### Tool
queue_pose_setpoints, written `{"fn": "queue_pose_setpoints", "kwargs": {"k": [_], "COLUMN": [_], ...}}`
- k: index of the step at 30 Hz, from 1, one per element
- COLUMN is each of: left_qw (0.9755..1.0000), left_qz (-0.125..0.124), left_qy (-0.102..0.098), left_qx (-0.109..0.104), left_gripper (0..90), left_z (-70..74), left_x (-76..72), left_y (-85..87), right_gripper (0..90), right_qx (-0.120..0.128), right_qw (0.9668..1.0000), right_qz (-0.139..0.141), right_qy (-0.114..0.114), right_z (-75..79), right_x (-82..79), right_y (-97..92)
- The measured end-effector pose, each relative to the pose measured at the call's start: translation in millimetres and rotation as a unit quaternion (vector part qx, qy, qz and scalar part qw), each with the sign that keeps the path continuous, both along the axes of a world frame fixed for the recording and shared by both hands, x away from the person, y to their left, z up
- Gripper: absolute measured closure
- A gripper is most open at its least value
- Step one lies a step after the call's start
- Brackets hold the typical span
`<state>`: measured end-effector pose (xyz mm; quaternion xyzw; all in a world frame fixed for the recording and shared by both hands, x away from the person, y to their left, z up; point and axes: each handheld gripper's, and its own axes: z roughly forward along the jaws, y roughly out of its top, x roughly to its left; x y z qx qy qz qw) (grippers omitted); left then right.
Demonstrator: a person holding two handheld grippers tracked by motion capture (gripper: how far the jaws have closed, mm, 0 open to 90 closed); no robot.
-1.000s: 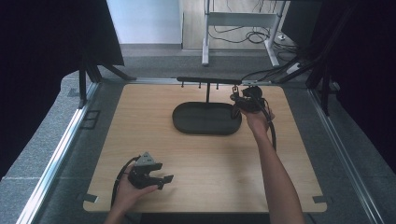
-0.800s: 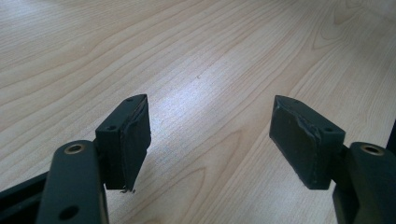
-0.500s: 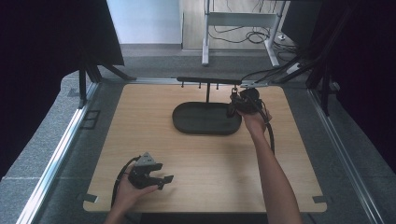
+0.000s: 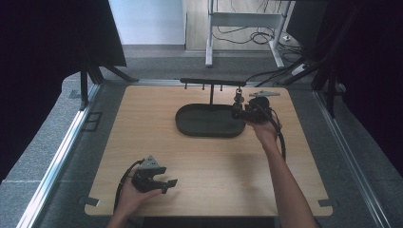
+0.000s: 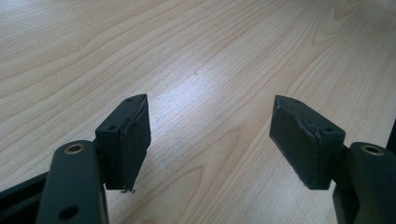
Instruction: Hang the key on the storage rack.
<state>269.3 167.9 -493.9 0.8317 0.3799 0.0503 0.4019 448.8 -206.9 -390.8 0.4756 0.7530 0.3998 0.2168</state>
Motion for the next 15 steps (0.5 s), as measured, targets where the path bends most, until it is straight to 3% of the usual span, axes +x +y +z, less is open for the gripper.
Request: {"fn": "queue_pose_setpoints", "kwargs": {"k": [15], "left_qw": [1.0], "left_qz": [0.003], "left_qy": [-0.002], "left_qx": [-0.001], "left_gripper": [29.9], "left_z": [0.5], "left_x": [-0.3], "left_y": [0.8], "right_gripper": [52.4], "right_qx": [0.021], "right_qw": [0.9974], "right_qz": [0.065], "right_qy": [-0.024], "right_z": [6.0], "right_x": [-59.8], "right_y": [-3.5]}}
